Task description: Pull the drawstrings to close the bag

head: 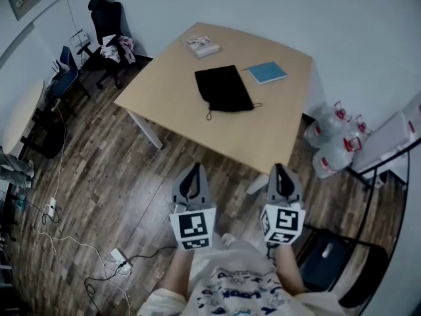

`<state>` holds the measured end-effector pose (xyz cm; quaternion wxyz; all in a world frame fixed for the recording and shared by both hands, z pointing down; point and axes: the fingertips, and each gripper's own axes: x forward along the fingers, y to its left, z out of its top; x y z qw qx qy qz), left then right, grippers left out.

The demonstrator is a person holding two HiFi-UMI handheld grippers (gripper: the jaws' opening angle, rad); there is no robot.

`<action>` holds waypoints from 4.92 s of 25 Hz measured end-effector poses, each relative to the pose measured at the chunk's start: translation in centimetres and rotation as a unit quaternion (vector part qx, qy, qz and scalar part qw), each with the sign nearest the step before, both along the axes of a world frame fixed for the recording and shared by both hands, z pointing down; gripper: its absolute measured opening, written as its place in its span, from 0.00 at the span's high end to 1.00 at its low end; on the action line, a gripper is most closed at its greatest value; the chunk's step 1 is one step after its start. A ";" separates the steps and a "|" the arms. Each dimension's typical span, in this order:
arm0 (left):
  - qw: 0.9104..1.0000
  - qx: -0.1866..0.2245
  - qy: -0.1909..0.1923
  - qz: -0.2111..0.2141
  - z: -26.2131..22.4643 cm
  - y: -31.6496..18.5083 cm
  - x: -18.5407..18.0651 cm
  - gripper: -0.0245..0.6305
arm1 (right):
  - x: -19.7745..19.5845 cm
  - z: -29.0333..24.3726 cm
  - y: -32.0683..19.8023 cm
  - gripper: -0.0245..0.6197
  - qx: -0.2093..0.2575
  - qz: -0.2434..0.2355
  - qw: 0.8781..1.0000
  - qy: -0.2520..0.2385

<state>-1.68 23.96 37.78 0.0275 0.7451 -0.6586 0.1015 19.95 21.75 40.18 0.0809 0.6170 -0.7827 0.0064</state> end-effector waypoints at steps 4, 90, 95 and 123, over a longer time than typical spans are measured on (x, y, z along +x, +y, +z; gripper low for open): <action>1.000 -0.019 0.002 -0.008 1.2 -1.8 0.0 0.97 | 0.0 0.9 -2.0 0.96 -0.018 -0.006 1.000 0.002; 0.886 -0.453 -0.021 0.097 29.8 -35.0 -2.6 0.95 | 0.3 27.4 -35.5 0.96 -0.426 -0.299 0.787 0.332; 0.890 -0.447 -0.024 0.089 28.7 -35.2 -3.8 0.95 | 1.4 25.8 -37.1 0.96 -0.419 -0.207 0.828 0.309; 0.958 -0.269 0.022 -0.093 11.6 -43.4 -13.8 0.96 | 4.3 6.0 -43.6 0.96 -0.221 0.237 0.941 0.096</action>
